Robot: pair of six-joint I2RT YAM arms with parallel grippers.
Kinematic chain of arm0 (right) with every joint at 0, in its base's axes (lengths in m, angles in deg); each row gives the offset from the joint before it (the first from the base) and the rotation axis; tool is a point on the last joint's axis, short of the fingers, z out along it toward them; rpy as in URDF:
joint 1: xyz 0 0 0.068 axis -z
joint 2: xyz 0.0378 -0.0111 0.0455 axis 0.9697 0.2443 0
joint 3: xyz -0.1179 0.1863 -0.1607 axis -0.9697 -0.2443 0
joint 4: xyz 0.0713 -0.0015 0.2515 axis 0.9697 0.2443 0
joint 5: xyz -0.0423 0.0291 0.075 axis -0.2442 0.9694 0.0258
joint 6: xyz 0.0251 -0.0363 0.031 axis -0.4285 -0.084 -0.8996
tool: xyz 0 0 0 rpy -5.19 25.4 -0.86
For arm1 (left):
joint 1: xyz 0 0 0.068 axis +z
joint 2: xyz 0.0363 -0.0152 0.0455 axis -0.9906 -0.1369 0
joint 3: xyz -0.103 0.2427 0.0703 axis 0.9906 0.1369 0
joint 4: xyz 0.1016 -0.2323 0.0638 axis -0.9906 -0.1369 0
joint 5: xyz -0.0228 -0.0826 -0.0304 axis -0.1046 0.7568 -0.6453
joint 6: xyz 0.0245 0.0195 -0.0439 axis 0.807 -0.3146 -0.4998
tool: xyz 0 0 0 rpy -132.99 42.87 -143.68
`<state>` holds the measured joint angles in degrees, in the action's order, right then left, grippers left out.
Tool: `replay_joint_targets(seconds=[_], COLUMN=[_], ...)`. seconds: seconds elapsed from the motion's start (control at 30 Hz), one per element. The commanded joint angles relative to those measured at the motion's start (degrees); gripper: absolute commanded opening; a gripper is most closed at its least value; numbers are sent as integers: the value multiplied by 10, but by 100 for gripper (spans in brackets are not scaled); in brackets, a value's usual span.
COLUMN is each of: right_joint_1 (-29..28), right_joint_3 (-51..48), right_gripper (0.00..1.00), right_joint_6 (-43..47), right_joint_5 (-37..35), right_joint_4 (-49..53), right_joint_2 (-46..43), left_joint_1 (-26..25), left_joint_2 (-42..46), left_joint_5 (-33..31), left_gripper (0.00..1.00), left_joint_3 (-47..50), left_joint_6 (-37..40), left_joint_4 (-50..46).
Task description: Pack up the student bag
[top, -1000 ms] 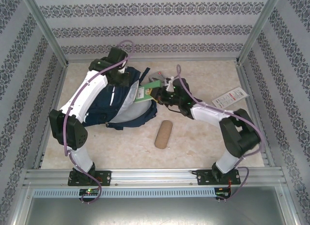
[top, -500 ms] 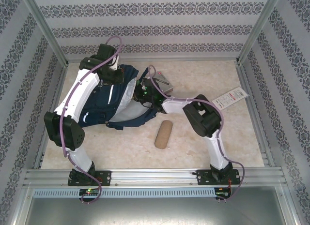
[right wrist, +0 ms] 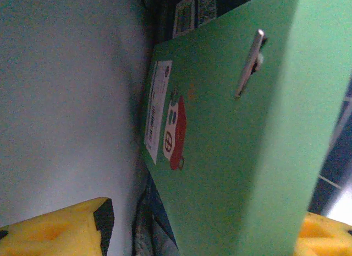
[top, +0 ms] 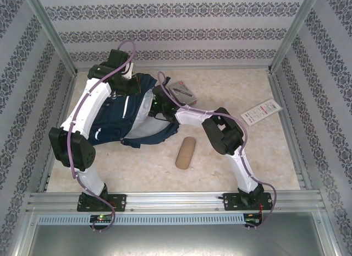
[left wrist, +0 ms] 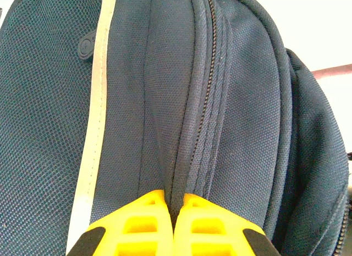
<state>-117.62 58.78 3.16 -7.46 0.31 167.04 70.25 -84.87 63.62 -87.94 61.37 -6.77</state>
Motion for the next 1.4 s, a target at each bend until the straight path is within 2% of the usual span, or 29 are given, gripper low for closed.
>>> replay_joint_targets(seconds=[0.0,0.23,0.4,0.43,0.5,0.53,0.67,0.87,1.17,1.37], right_joint_1=[2,3,9,10,11,11,11,8,13,16], right_joint_3=[-13,-42,-50,-52,-52,-44,-9,-23,-19,17], right_gripper=[65,64,58,53,31,23,24,26,37,38], right_joint_6=[52,74,77,81,85,86,84,98,133,137], right_joint_5=[-18,-39,-52,-54,-49,-43,-19,-35,-88,-58], right_joint_4=[48,77,127,131,127,127,138,136,211,200], right_joint_2=[-57,-92,-97,-97,-91,-84,-48,-59,-74,-34], left_joint_1=[5,6,7,7,7,7,7,7,6,7], left_joint_2=[38,40,45,45,48,48,49,55,55,55], left_joint_5=[29,30,32,32,34,36,41,36,39,47], left_gripper=[0,0,0,0,0,0,0,0,0,0], left_joint_3=[-19,-10,-1,2,5,7,10,15,17,24], left_joint_6=[-10,-9,-10,-9,-9,-10,-11,-5,-4,-10], left_joint_4=[47,50,51,51,53,55,56,54,56,61])
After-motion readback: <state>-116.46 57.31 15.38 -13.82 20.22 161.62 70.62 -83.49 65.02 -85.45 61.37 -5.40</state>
